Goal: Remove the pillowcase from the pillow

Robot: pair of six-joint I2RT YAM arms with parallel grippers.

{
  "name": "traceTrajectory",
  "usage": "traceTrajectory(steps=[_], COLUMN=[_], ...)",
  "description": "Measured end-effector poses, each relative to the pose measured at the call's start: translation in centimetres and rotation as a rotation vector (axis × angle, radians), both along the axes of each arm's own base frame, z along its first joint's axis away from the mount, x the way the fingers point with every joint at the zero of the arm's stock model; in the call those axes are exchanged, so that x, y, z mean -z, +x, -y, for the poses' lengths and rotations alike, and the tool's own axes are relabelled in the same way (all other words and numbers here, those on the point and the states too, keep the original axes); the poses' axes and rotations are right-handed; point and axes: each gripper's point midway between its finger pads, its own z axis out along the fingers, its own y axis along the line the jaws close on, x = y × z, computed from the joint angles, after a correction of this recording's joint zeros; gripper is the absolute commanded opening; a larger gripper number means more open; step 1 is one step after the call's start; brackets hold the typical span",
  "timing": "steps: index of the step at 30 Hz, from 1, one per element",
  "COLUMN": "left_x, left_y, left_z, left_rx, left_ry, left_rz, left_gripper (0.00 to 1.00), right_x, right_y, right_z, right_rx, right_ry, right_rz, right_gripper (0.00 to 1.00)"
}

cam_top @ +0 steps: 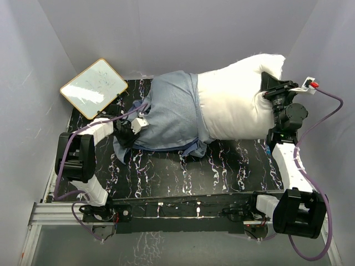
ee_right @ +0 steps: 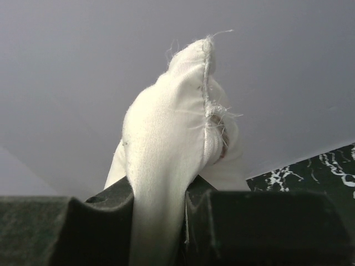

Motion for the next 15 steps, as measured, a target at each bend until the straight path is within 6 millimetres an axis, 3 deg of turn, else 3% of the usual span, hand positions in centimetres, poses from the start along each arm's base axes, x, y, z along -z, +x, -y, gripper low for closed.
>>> traceTrajectory(steps=[1,8,15], left_x=[0.0,-1.0,-5.2], left_y=[0.0,1.0,2.9], left_z=[-0.1,-1.9,-8.2], left_rx=[-0.012,-0.105,-0.306], left_ry=[0.002,0.013,-0.041], left_rz=[-0.002,0.000,0.098], left_gripper=[0.00,0.00,0.00], right_x=[-0.2,-1.7,-3.3], right_y=[0.1,0.1,0.1], right_z=[-0.4,-2.2,-2.9], right_rx=[-0.024,-0.140,-0.218], right_ry=[0.003,0.017,0.109], right_rz=[0.008,0.045,0.055], right_gripper=[0.08,0.08,0.08])
